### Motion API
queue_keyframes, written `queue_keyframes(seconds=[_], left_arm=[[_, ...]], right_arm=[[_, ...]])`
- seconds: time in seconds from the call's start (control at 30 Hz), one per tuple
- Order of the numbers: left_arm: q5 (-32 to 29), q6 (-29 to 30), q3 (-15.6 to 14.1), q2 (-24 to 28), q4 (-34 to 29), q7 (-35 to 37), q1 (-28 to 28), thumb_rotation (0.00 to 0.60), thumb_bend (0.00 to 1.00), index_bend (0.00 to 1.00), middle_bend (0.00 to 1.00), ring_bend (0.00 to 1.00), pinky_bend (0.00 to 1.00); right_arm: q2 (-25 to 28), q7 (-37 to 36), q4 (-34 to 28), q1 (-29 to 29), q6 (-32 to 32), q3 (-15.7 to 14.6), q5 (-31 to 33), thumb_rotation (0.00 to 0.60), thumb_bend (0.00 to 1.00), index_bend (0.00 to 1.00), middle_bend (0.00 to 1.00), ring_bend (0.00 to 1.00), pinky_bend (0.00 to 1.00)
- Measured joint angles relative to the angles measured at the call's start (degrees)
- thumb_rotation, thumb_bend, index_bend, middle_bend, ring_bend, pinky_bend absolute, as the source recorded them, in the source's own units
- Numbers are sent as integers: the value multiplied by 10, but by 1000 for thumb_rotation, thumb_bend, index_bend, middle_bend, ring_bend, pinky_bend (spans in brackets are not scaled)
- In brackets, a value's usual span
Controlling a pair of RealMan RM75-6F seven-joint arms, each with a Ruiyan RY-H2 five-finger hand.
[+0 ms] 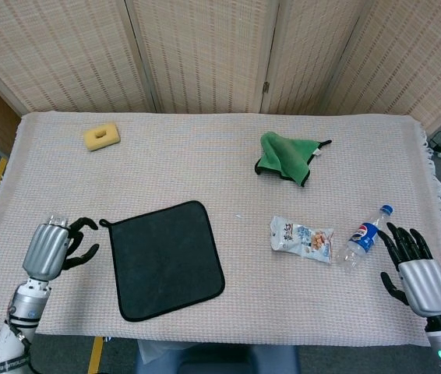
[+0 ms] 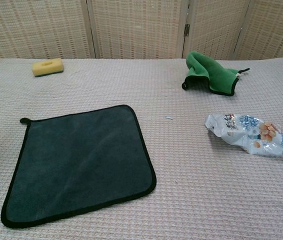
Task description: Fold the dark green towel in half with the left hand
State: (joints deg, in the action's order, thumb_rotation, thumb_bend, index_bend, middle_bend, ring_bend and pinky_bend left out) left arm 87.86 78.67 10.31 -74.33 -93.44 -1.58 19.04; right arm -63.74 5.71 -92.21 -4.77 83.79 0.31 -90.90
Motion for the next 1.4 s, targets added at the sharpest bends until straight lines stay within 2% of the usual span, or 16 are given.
queue_keyframes(seconds=[0.23, 0.43, 0.57, 0.73, 0.93, 1.13, 1.4], left_arm=[[-149, -88, 53, -43, -1, -93, 64, 600, 329, 482, 1000, 1000, 1000], [-275, -146, 87, -92, 37, -168, 123, 600, 332, 469, 1000, 1000, 1000], [-347, -179, 104, -114, 73, -192, 154, 600, 356, 477, 1000, 1000, 1000], [-422, -217, 111, -136, 128, -216, 186, 600, 380, 477, 1000, 1000, 1000], [-458, -254, 109, -164, 187, -205, 205, 600, 385, 462, 1000, 1000, 1000], [-470, -297, 103, -199, 257, -179, 228, 600, 395, 454, 1000, 1000, 1000], [-471, -334, 93, -237, 317, -153, 250, 600, 402, 461, 1000, 1000, 1000]], right_arm=[[3, -8, 1, -6, -16, 4, 14, 600, 461, 0, 0, 0, 0], [3, -10, 4, -16, -40, 6, 27, 600, 461, 0, 0, 0, 0], [3, -13, 7, -19, -46, 9, 35, 600, 461, 0, 0, 0, 0], [6, -21, 8, -21, -51, 10, 40, 600, 461, 0, 0, 0, 0], [7, -19, 9, -21, -54, 6, 39, 600, 461, 0, 0, 0, 0], [8, -18, 8, -15, -45, 4, 40, 600, 462, 0, 0, 0, 0], [15, -32, 10, -10, -35, 3, 37, 600, 461, 0, 0, 0, 0]])
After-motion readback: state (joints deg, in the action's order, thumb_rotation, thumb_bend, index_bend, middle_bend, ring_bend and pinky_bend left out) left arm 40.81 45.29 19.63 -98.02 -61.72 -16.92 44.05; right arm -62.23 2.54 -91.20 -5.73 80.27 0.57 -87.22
